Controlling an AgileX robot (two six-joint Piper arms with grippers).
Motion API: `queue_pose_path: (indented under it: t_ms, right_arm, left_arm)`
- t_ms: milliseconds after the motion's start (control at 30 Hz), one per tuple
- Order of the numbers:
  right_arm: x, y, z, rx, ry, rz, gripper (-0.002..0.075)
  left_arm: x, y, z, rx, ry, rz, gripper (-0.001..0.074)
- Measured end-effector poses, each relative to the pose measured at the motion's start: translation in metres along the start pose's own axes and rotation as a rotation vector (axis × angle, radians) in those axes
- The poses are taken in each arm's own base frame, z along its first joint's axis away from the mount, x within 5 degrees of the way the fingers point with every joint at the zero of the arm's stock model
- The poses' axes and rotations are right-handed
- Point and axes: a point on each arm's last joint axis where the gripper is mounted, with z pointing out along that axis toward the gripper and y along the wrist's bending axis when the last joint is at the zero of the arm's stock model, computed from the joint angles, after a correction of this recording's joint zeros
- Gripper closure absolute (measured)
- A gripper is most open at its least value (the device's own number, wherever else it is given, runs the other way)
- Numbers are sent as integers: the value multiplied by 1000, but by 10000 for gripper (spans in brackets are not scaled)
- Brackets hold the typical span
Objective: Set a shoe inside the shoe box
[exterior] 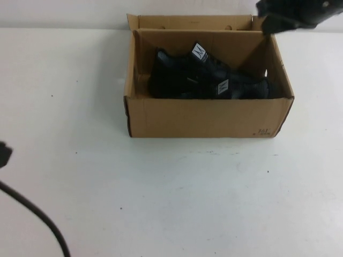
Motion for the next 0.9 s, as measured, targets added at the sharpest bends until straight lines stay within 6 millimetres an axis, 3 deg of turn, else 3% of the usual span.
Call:
queue_pose_path:
  t_ms: [100,267,367,500,633,767,900]
  right_arm:
    - [-4,9,-40,11,-100,-47,708]
    - [-1,30,-120,18,-285,-144,736]
    - [13,39,-166,37,-399,-191,740]
    - [49,48,-216,61,-557,-222,740]
    - [100,45,-227,78,-633,-220,741]
    - [153,40,-226,89,-660,-210,741]
    - [209,31,-206,108,-612,-236,741]
  left_arm:
    - [10,8,-1,-91,106,16,736]
    - [17,30,-8,-356,160,-127,736]
    - [14,34,-13,-425,93,-192,736]
    - [11,30,-21,-454,-58,-210,736]
    - [19,21,-22,-448,-194,-222,736]
    - [33,10,-14,-404,-274,-272,736]
    - [53,2,0,-356,-270,-325,736]
